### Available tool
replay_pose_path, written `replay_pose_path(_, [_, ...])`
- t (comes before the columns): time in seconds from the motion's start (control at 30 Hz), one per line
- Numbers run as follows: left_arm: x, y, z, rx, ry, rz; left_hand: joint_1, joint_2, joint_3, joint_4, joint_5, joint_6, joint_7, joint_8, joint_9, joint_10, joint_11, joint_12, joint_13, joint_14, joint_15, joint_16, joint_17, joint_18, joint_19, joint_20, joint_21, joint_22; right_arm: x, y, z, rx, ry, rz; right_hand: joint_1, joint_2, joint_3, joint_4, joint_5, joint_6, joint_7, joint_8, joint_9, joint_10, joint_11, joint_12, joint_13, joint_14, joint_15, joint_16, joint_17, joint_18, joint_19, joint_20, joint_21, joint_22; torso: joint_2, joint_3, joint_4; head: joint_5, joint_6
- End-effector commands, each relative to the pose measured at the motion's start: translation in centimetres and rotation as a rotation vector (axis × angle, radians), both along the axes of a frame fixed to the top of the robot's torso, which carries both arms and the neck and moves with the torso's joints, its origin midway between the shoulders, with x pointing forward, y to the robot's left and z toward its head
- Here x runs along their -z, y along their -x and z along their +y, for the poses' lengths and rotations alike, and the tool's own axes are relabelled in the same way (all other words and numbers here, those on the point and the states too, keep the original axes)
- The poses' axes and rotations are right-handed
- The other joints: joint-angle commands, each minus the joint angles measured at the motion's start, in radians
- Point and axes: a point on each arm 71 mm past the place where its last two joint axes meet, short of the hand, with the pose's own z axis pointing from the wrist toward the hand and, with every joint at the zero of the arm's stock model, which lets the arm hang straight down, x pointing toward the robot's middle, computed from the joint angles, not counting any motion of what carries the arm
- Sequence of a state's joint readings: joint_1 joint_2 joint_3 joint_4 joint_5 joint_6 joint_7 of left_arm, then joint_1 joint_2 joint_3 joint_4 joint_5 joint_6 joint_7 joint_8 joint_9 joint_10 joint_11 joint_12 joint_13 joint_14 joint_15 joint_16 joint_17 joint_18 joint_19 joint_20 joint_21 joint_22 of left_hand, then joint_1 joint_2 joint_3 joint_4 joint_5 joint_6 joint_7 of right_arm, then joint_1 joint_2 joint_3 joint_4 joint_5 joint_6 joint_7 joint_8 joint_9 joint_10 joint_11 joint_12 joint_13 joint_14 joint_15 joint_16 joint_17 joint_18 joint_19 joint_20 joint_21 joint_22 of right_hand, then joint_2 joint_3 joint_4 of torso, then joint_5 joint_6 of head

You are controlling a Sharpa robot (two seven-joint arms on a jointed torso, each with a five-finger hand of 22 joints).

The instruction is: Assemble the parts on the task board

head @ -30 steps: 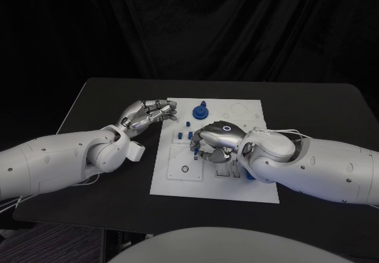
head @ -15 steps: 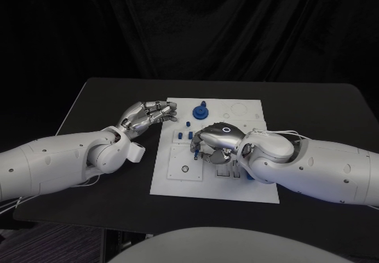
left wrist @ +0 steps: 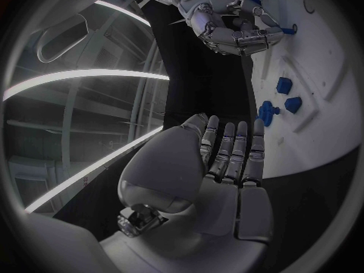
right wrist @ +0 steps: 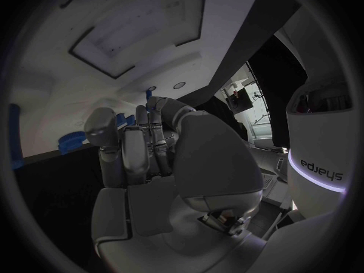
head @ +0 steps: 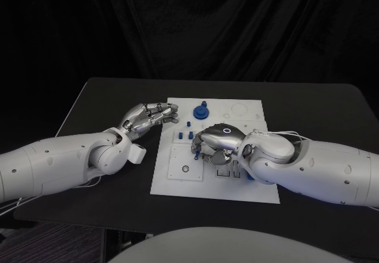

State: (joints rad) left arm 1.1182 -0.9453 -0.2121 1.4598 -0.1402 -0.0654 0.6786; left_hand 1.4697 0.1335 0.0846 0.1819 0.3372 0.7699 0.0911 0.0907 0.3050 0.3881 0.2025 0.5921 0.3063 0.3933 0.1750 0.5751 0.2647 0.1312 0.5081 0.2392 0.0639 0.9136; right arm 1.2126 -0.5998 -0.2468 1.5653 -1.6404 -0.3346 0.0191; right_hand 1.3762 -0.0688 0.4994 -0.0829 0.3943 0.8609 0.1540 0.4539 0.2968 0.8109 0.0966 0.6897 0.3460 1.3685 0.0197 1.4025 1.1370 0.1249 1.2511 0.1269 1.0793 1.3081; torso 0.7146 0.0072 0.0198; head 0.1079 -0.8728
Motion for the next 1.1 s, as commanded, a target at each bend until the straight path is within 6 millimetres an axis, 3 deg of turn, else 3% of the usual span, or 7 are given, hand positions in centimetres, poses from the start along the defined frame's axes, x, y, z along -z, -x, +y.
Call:
replay_pose_path(0.03, [-0.55,0.15,-0.06,0.007,0.06,-0.077,0.01,-0.001,0.004,-0.002,0.006,-0.006,0.002,0.005,-0.001,-0.007,0.001,0.004,-0.001,-0.001,0.007,-0.003,-0.001,0.0,0.0,0.003,0.002,-0.002,0.33,0.11,-0.04,0.005,0.016,0.006,0.009,0.0,-0.004,-0.002,0.004,0.001,0.002,-0.007,0.001,0.006,-0.002,0.001,0.001,-0.001,0.001,-0.002,0.0,-0.004,-0.002,-0.001,-0.003,0.102,0.0,0.0004,0.0003,0.001,0.0])
replay_pose_path(1.1, [0.03,0.36,0.09,0.003,0.055,-0.061,0.011,0.0,0.005,-0.003,0.007,-0.007,0.002,0.004,-0.002,-0.01,0.001,0.004,-0.003,-0.001,0.007,-0.003,-0.002,0.001,0.001,0.004,0.002,-0.003,0.39,0.38,0.06,-0.007,0.021,0.015,0.01,0.001,-0.005,-0.003,0.004,0.006,0.002,-0.008,0.002,0.008,-0.003,0.002,0.001,-0.001,0.001,-0.001,0.001,-0.005,0.001,-0.001,0.002,0.103,0.0,-0.0006,0.0001,0.008,0.0])
